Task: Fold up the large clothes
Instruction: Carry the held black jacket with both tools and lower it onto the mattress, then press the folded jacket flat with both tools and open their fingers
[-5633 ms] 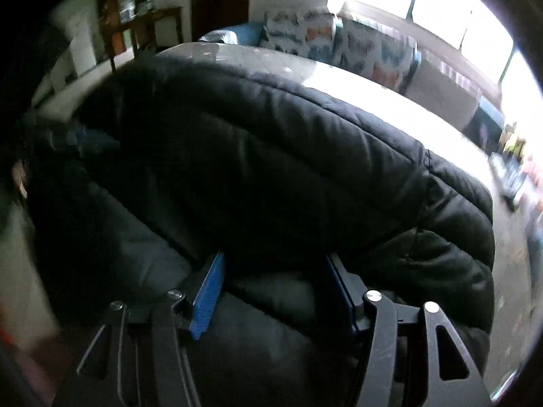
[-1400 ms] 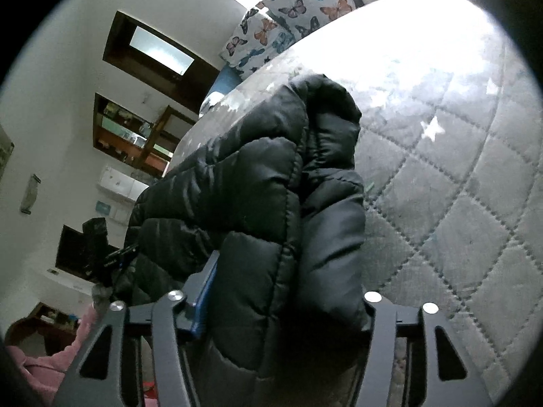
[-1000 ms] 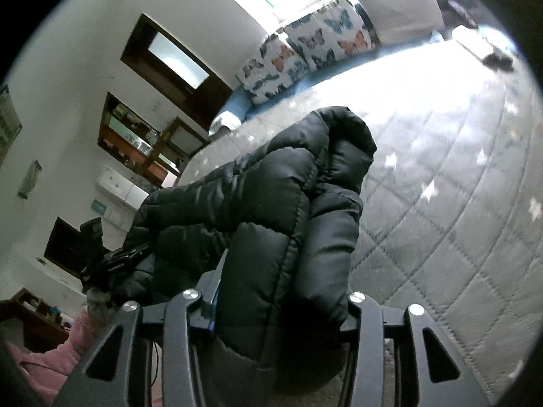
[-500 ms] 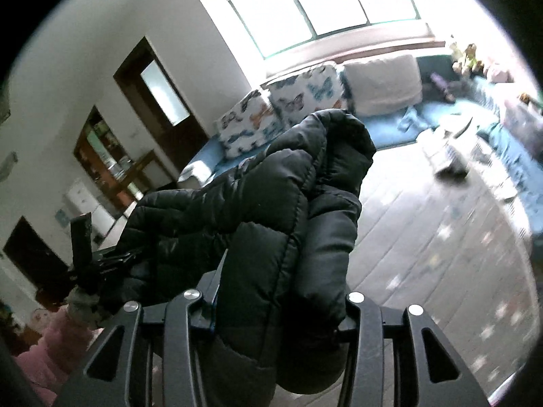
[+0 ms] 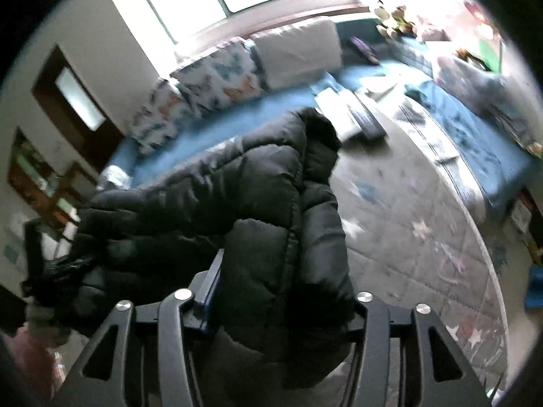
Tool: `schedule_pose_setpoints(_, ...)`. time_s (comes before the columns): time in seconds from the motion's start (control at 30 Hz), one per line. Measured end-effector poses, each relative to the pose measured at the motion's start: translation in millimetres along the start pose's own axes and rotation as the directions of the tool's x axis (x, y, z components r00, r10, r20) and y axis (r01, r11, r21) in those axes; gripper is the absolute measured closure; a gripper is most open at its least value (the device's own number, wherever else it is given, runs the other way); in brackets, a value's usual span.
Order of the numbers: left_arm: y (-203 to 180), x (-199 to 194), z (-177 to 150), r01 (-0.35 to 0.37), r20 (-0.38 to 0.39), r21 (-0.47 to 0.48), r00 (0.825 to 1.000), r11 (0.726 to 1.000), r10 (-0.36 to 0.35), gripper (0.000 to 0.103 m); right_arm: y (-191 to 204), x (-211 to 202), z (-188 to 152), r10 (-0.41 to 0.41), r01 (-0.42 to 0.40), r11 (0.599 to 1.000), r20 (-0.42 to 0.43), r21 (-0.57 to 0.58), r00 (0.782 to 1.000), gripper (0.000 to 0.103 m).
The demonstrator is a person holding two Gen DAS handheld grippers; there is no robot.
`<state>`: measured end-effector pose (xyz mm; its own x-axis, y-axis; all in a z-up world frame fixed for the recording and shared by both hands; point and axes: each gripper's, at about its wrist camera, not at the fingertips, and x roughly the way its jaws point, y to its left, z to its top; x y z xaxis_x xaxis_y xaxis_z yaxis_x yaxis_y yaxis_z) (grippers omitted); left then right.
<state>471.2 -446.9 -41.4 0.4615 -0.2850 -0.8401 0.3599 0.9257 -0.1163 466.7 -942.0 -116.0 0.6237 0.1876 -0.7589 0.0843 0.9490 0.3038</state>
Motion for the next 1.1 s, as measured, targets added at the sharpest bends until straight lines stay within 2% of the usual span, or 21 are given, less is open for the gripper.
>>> schedule_pose_setpoints(0.1, 14, 16, -3, -0.010, -0.013, -0.017, 1.000, 1.000, 0.010, 0.017, -7, 17, -8, -0.060, 0.060, 0.998, -0.024, -0.005, 0.998, 0.031)
schedule_pose_setpoints(0.2, 21, 15, -14, -0.029, -0.013, 0.000, 1.000, 1.000, 0.029, 0.015, -5, 13, -7, -0.092, 0.092, 0.996, -0.031, -0.008, 0.995, 0.029)
schedule_pose_setpoints(0.27, 31, 14, -19, -0.050, -0.011, 0.019, 0.999, 0.999, 0.050, 0.015, 3, 0, -6, -0.146, 0.145, 0.988, -0.013, -0.055, 0.989, 0.028)
schedule_pose_setpoints(0.37, 33, -4, -27, -0.134, 0.034, 0.080, 0.991, 0.988, 0.132, 0.015, 14, -22, 6, -0.243, 0.245, 0.962, 0.031, -0.120, 0.970, 0.028)
schedule_pose_setpoints(0.43, 26, -23, -34, -0.176, 0.071, 0.107, 0.983, 0.979, 0.169, 0.015, 20, -36, 6, -0.334, 0.343, 0.927, 0.079, -0.151, 0.939, 0.028)
schedule_pose_setpoints(0.53, 14, -52, -41, -0.216, 0.134, 0.129, 0.971, 0.968, 0.199, 0.015, 31, -57, 4, -0.385, 0.409, 0.893, 0.151, -0.188, 0.910, 0.028)
schedule_pose_setpoints(0.57, 12, -61, -44, -0.219, 0.143, 0.129, 0.969, 0.967, 0.201, 0.015, 39, -63, 1, -0.361, 0.390, 0.897, 0.165, -0.208, 0.918, 0.028)
schedule_pose_setpoints(0.63, 4, -75, -53, -0.217, 0.173, 0.136, 0.966, 0.967, 0.193, 0.015, 47, -62, -5, -0.287, 0.312, 0.926, 0.138, -0.214, 0.948, 0.028)
schedule_pose_setpoints(0.73, -7, -74, -67, -0.206, 0.154, 0.153, 0.971, 0.967, 0.182, 0.015, 58, -43, -19, -0.241, 0.254, 0.937, 0.085, -0.240, 0.967, 0.028)
schedule_pose_setpoints(0.8, -11, -58, -78, -0.197, 0.093, 0.158, 0.979, 0.968, 0.184, 0.015, 59, -17, -33, -0.269, 0.264, 0.930, 0.017, -0.254, 0.963, 0.028)
schedule_pose_setpoints(0.9, -5, -24, -91, -0.191, -0.001, 0.165, 0.981, 0.968, 0.194, 0.015, 51, 19, -56, -0.317, 0.290, 0.922, -0.073, -0.258, 0.946, 0.028)
schedule_pose_setpoints(0.97, 4, -11, -100, -0.162, -0.027, 0.135, 0.986, 0.977, 0.167, 0.015, 48, 16, -59, -0.310, 0.290, 0.928, -0.053, -0.235, 0.949, 0.028)
schedule_pose_setpoints(1.03, 10, -16, -102, -0.134, -0.009, 0.101, 0.991, 0.986, 0.136, 0.015, 50, 6, -59, -0.313, 0.296, 0.926, -0.039, -0.232, 0.949, 0.028)
schedule_pose_setpoints(1.1, 11, -24, -103, -0.139, -0.002, 0.094, 0.990, 0.986, 0.139, 0.015, 54, -6, -61, -0.333, 0.321, 0.917, -0.012, -0.235, 0.943, 0.028)
